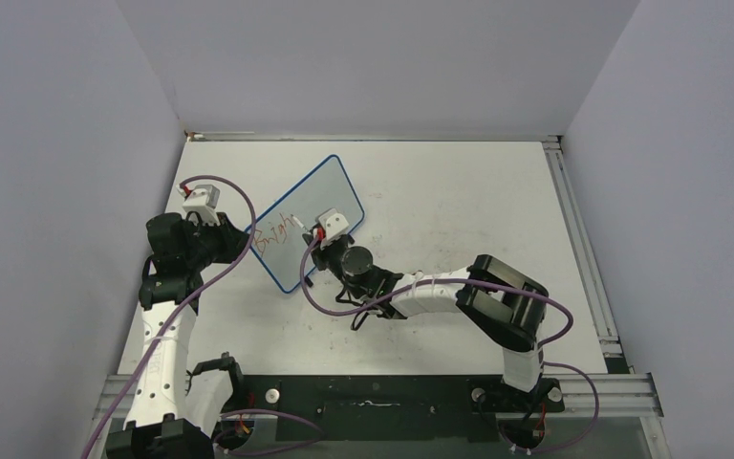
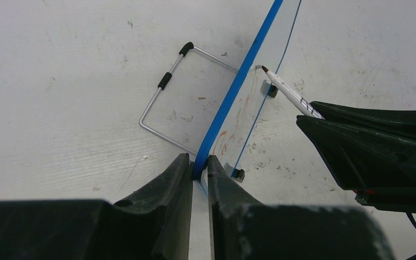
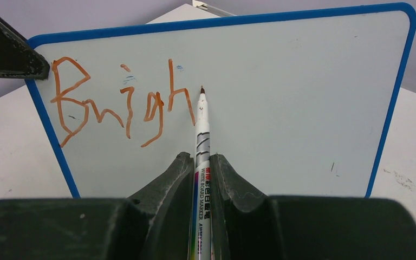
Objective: Write a sentence on the whiteboard
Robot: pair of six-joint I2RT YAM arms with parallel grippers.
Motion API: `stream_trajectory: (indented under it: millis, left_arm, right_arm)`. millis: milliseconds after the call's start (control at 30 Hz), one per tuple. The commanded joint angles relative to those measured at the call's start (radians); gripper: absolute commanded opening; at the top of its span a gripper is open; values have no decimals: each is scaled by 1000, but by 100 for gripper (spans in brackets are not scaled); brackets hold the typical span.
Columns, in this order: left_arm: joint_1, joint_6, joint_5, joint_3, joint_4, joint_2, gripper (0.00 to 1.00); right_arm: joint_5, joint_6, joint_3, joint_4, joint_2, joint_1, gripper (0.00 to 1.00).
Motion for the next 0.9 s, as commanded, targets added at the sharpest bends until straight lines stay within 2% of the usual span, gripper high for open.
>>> stream_trajectory:
  millis: [0, 267, 867]
  left_arm:
    - [-1, 6, 2, 3, -14, -2, 0]
    - [-2, 6, 2, 3, -14, -2, 0]
    - [0, 6, 3, 1, -14, -4, 0]
  right_arm:
    - [-23, 4, 39, 30, 19, -5, 5]
    - [38, 28, 46, 9, 23, -24, 5]
    - [21, 10, 8, 51, -41, -25, 5]
